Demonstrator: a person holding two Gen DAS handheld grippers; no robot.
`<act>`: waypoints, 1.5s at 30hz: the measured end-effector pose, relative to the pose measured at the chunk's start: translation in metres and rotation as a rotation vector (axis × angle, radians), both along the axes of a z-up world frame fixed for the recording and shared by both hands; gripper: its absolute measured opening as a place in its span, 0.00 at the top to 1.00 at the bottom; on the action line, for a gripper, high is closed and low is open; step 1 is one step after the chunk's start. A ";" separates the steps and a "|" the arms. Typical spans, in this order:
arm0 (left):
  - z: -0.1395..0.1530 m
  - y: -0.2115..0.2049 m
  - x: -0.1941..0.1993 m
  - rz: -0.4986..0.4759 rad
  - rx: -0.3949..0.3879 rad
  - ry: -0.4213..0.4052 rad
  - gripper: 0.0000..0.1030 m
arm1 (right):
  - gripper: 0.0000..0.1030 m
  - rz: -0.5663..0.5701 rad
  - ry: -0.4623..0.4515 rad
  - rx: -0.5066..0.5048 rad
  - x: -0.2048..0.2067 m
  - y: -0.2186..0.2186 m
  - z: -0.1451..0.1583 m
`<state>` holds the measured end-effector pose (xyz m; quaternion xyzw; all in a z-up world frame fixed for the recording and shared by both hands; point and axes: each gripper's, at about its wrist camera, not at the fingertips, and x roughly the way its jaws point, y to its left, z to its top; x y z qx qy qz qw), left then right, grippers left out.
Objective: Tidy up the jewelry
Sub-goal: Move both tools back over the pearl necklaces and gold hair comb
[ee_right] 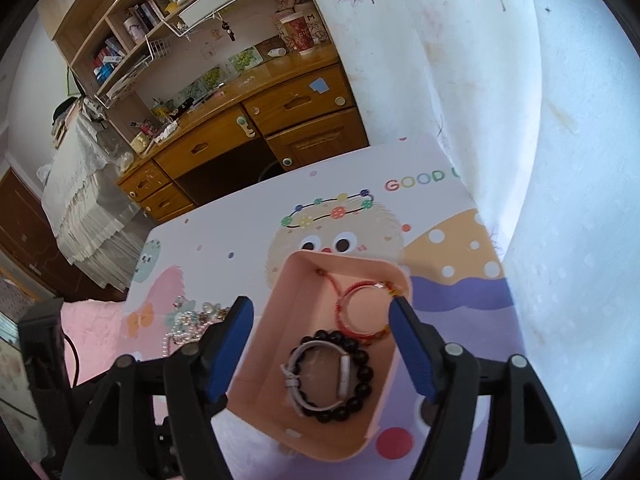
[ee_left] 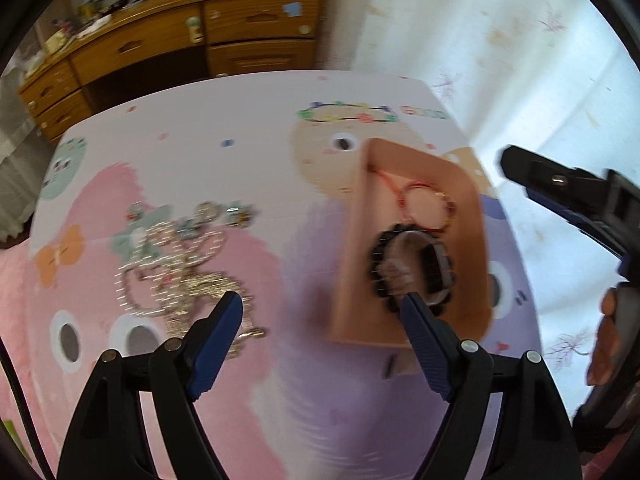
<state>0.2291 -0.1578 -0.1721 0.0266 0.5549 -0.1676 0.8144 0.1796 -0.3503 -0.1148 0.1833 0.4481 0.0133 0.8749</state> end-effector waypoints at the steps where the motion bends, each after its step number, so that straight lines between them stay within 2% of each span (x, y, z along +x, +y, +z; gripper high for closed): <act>1: -0.001 0.006 0.001 0.013 0.008 -0.001 0.22 | 0.29 0.004 0.003 0.012 0.000 0.003 -0.001; 5: -0.001 0.036 0.003 0.071 0.042 -0.007 0.18 | 0.28 0.026 0.015 0.045 0.002 0.018 -0.003; 10: -0.003 0.069 0.007 0.128 0.097 -0.026 0.17 | 0.27 0.077 0.027 0.099 0.005 0.043 -0.008; 14: -0.008 0.097 0.012 0.180 0.145 -0.035 0.10 | 0.27 0.120 0.050 0.139 0.008 0.066 -0.015; 20: -0.013 0.130 0.023 0.229 0.124 -0.014 0.10 | 0.26 0.212 0.100 0.165 0.011 0.108 -0.027; 24: -0.023 0.139 0.036 0.204 0.127 0.030 0.08 | 0.21 0.292 0.121 0.142 0.011 0.141 -0.037; 27: -0.034 0.144 0.048 0.182 0.130 0.083 0.08 | 0.20 0.343 0.130 0.086 0.009 0.162 -0.046; 30: -0.045 0.151 0.062 0.175 0.107 0.156 0.08 | 0.20 0.400 0.120 -0.040 0.006 0.181 -0.057; 37: -0.059 0.163 0.086 0.196 0.047 0.231 0.08 | 0.20 0.646 0.032 -0.441 -0.015 0.228 -0.082; 39: -0.062 0.160 0.091 0.187 0.032 0.241 0.08 | 0.20 0.683 0.022 -0.510 -0.019 0.236 -0.089; 41: -0.064 0.153 0.097 0.168 0.028 0.242 0.08 | 0.20 0.696 0.028 -0.527 -0.020 0.241 -0.094; 45: -0.070 0.137 0.105 0.125 0.027 0.254 0.08 | 0.20 0.663 0.048 -0.487 -0.016 0.242 -0.099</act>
